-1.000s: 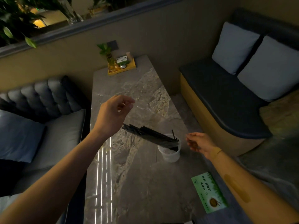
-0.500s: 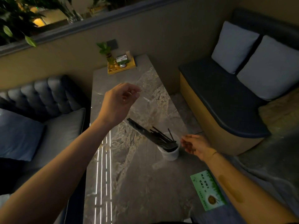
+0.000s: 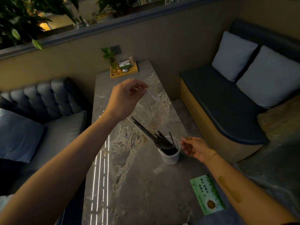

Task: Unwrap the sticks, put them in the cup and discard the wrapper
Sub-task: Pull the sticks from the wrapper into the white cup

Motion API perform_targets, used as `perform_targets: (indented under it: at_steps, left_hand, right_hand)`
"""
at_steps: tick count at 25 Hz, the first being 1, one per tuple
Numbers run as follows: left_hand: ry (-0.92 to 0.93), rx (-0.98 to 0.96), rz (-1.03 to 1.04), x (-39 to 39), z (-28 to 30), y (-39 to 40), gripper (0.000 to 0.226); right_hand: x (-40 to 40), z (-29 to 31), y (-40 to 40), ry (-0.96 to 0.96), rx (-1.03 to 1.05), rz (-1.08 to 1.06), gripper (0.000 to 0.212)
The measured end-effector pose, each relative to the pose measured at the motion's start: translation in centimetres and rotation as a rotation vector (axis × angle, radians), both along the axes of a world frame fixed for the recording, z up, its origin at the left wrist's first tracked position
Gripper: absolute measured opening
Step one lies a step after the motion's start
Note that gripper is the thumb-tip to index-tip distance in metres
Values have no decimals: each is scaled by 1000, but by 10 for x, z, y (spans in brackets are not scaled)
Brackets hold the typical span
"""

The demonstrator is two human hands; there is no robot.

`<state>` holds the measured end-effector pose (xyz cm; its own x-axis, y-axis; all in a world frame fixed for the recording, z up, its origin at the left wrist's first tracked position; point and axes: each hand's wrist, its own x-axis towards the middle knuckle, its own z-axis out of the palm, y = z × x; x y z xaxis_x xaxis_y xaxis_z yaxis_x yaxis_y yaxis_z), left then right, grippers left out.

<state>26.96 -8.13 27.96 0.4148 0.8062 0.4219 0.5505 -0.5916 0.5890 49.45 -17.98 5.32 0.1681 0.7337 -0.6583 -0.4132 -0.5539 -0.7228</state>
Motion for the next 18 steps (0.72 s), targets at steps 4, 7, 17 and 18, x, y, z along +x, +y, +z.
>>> perform_targets:
  at_steps: [4, 7, 17, 18]
  left_hand:
    - [-20, 16, -23, 10, 5, -5, 11]
    - [-12, 24, -36, 16, 5, -10, 11]
    - [-22, 37, -96, 38, 5, -20, 12]
    - [-20, 55, -115, 40, 6, -21, 12]
  right_hand:
    - [3, 1, -4, 15, 3, -1, 11]
    - [3, -3, -10, 38, 2, -9, 10]
    - [13, -7, -21, 90, 27, -72, 9]
    - [12, -8, -22, 100, 31, -80, 9]
